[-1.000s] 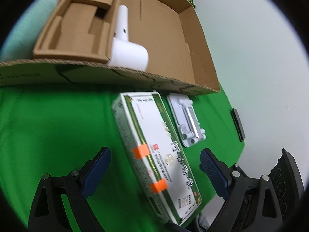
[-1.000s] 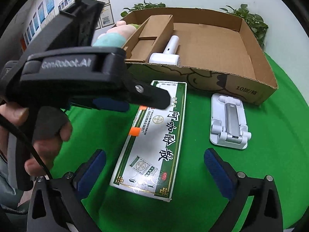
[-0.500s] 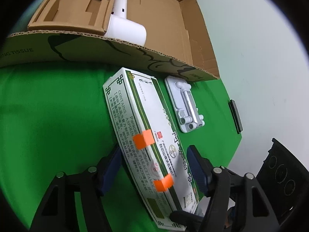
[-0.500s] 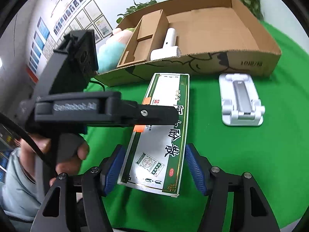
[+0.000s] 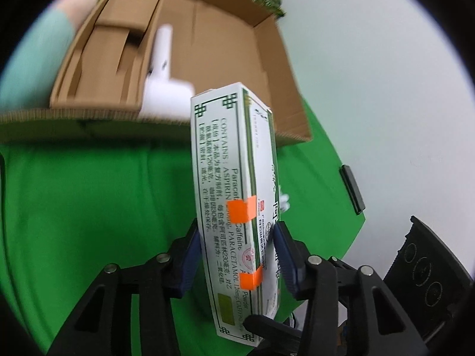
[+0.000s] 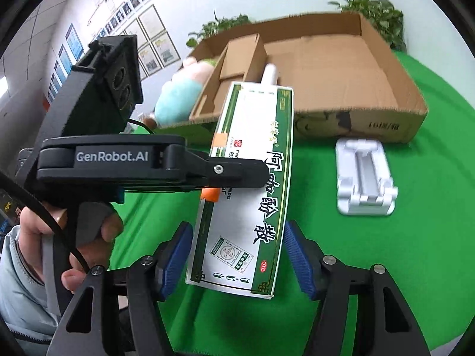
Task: Organize objects
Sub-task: 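Lift the medicine box with the right gripper and carry it over the box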
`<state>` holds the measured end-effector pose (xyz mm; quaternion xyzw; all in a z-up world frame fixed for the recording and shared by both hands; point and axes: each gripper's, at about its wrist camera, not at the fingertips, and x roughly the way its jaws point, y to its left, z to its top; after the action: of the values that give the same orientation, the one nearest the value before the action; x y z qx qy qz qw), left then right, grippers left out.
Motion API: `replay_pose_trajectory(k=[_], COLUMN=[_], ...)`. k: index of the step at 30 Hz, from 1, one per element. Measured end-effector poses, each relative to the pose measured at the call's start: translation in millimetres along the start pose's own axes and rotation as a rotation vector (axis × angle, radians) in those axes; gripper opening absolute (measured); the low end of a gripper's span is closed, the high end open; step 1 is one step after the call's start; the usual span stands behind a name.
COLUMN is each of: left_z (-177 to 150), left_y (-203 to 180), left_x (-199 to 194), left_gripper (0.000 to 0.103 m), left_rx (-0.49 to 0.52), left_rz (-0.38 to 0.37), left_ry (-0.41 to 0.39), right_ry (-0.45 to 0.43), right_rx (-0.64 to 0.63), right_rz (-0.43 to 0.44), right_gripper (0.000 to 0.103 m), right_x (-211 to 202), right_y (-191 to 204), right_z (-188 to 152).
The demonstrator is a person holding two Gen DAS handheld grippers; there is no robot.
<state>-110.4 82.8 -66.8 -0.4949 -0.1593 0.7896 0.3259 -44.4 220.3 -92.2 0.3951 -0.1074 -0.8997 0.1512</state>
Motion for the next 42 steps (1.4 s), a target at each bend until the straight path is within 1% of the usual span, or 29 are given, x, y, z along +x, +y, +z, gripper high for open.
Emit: replay_pose_trajectory(k=[3,10,15,17,21,24,27,31,32,37,42], left_z=[11.3,39.0,60.4,70.4,90.5,107.3,126.0,151.5,150.4,167.8,176.4], left_y=[-14.9,-42.2,-62.4,-74.5,-93.0,-102.1,-112.9,-118.0,-116.6,-106.6,-92.6], left_x=[-12.9,-41.0,-61.2,-62.5,-80.2,-87.8,-87.9,-84.5,-84.9,-69.8,-47.1], left_gripper=[0.045,0.044,0.044,0.044,0.044,0.044,0.044,0.044,0.044,0.044,0.044], left_rx=[0.048,0.136,0.198,0.227,0.280,0.310,0.325,0.333,0.333,0.310,0.293], left_rz=[0.011,0.028,0.041,0.049,0.059,0.069,0.077,0.102,0.107,0.113,0.135], left_ry=[-0.045,-0.132,-0.195,-0.218,-0.265,-0.289,-0.303,-0.310,-0.310,-0.280,-0.229], right_ry=[-0.050,-0.157,-0.219,-0.250,-0.303,-0.326,-0.333,-0.313,-0.305,-0.267,-0.212], right_rx=[-0.011,-0.054,-0.090,-0.106,-0.128,-0.140,-0.145,-0.141,-0.137,-0.114,-0.075], right_rz=[-0.007,-0.020,-0.025,-0.028,-0.031,-0.029,-0.024,-0.008,-0.003,0.011,0.030], right_gripper=[0.060,0.059,0.059,0.059,0.059,0.059,0.059,0.059,0.059,0.059,0.059], right_x=[-9.4,-29.2,-42.8,-49.1,-59.9,-66.8,-70.2,-68.1,-66.2,-51.0,-24.6], right_y=[1.7,9.2,15.5,17.9,20.5,21.5,19.9,13.2,12.2,1.4,-17.4], right_z=[10.5,47.3,72.4,85.5,110.6,128.9,150.0,177.8,182.6,207.9,222.7])
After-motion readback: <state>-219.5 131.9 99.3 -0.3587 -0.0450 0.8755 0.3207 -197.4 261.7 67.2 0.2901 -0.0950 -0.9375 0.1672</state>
